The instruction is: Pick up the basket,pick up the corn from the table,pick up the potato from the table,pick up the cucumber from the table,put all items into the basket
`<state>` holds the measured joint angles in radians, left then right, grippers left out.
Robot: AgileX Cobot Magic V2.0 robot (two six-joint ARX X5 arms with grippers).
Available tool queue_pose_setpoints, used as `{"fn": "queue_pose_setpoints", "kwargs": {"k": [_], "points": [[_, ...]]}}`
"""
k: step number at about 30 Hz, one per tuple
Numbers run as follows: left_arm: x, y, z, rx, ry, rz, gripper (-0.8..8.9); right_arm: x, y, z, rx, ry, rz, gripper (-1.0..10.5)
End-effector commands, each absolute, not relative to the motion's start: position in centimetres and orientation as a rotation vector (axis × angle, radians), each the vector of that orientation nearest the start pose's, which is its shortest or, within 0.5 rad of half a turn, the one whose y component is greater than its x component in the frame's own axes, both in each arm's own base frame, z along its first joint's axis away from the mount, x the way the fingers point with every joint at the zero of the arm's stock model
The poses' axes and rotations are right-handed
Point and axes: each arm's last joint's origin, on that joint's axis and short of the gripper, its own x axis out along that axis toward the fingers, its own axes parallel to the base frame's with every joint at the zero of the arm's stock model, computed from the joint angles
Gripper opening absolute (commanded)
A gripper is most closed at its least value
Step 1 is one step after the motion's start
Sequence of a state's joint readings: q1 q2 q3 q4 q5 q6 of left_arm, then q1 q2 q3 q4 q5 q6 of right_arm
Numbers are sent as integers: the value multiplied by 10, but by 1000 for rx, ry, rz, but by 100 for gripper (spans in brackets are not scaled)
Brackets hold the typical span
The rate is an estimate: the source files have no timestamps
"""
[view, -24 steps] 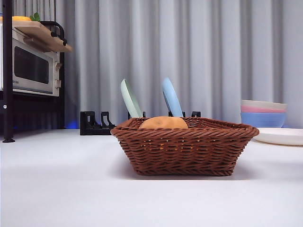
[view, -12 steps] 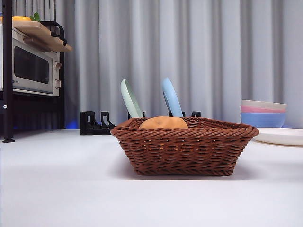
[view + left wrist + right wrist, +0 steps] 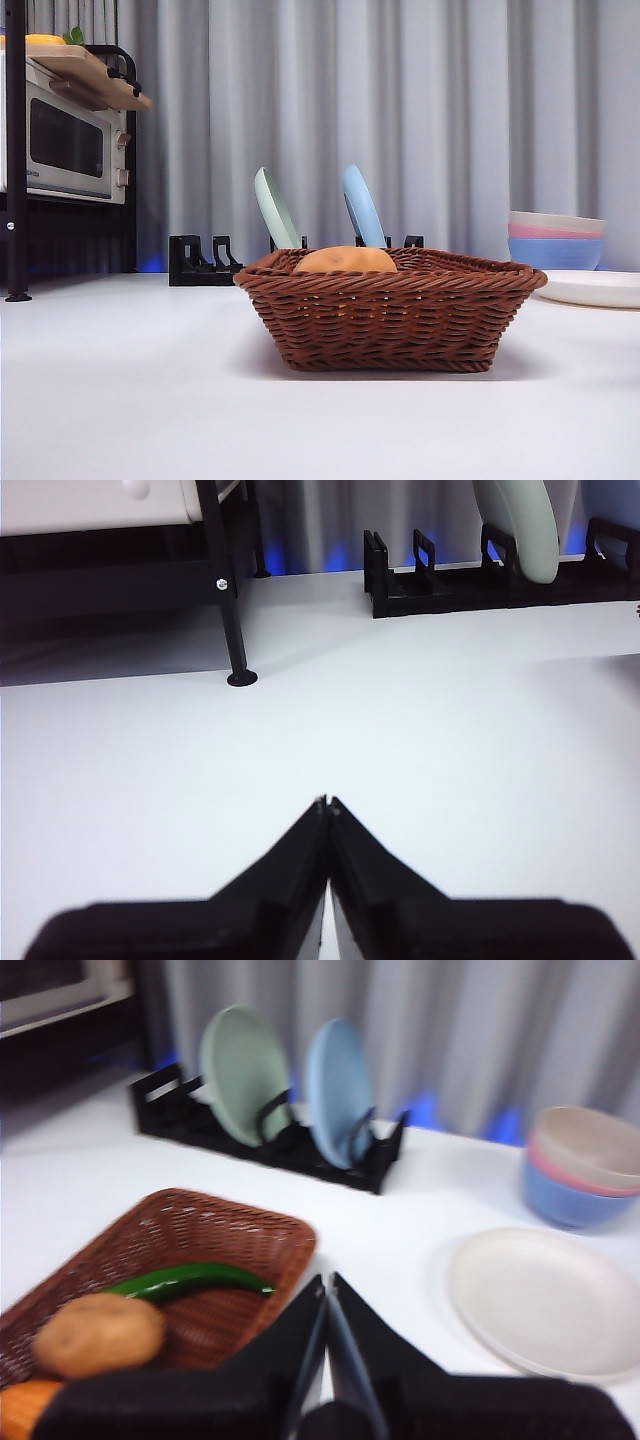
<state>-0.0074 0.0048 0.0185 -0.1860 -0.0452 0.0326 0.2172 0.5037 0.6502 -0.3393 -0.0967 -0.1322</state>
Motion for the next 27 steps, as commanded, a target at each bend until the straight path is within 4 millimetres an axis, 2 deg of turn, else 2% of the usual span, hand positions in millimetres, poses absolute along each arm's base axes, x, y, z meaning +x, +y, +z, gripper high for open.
{"fn": "queue_pose_setpoints", "kwargs": {"k": [1, 6, 13, 19, 27], "points": [[96, 1, 147, 30, 180, 39, -4, 107, 21, 286, -128, 114, 334, 2], [96, 1, 147, 31, 180, 39, -3, 98, 14, 245, -95, 40, 291, 2], [96, 1, 147, 30, 180, 39, -3, 97, 12, 187, -55, 58, 266, 2], [96, 1, 147, 31, 180, 39, -3, 98, 12, 162, -3, 94, 265, 2], [96, 1, 147, 31, 180, 39, -4, 96, 12, 147, 44, 197, 261, 2]]}}
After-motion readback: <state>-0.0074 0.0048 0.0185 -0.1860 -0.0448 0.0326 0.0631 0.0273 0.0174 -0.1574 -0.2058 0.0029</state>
